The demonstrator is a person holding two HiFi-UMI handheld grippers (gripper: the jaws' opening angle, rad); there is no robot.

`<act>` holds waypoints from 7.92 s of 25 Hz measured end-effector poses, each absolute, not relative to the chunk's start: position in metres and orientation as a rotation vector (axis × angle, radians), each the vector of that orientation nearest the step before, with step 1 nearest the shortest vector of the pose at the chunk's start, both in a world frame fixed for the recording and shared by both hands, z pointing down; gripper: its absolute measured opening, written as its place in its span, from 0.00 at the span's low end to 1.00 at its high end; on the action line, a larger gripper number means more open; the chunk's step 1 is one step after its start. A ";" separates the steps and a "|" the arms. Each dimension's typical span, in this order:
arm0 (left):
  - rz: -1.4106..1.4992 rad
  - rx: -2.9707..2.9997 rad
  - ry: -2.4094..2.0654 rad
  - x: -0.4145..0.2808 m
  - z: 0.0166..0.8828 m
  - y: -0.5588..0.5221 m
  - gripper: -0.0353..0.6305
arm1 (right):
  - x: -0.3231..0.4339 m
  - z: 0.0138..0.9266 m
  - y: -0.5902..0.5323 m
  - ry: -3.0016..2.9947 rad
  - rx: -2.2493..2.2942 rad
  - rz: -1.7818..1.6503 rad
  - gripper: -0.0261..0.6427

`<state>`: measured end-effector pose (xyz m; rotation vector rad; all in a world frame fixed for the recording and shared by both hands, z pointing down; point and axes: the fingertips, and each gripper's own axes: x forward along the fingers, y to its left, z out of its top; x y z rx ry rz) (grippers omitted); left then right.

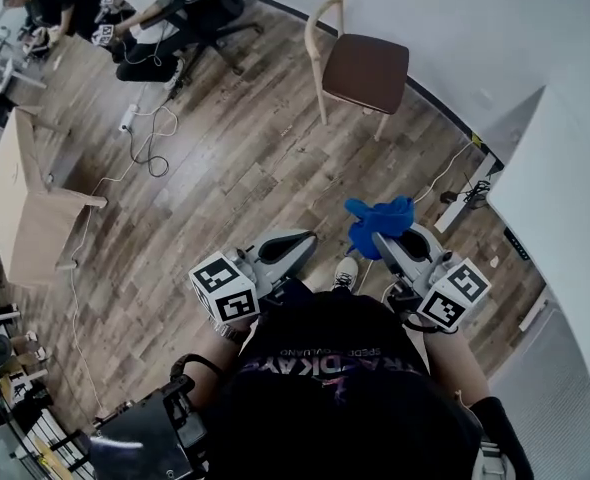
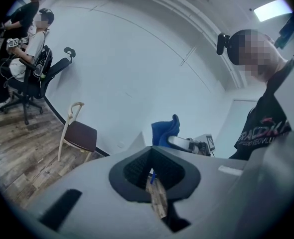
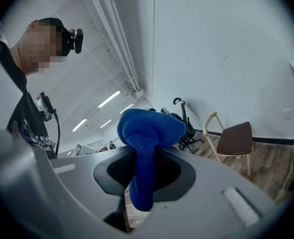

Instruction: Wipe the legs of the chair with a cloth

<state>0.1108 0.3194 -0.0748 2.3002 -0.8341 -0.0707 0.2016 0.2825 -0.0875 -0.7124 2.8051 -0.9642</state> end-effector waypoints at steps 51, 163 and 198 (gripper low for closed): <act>0.006 2.325 -0.822 -0.118 -0.020 0.041 0.06 | 0.025 -0.054 -0.027 2.728 -1.060 -0.953 0.17; 0.049 2.555 -1.007 -0.180 0.549 -0.111 0.06 | -0.033 0.838 -0.282 3.119 -1.273 -0.997 0.17; -0.028 2.676 -0.833 -0.111 0.536 -0.128 0.06 | 0.058 0.551 -0.239 2.794 -1.292 -0.575 0.17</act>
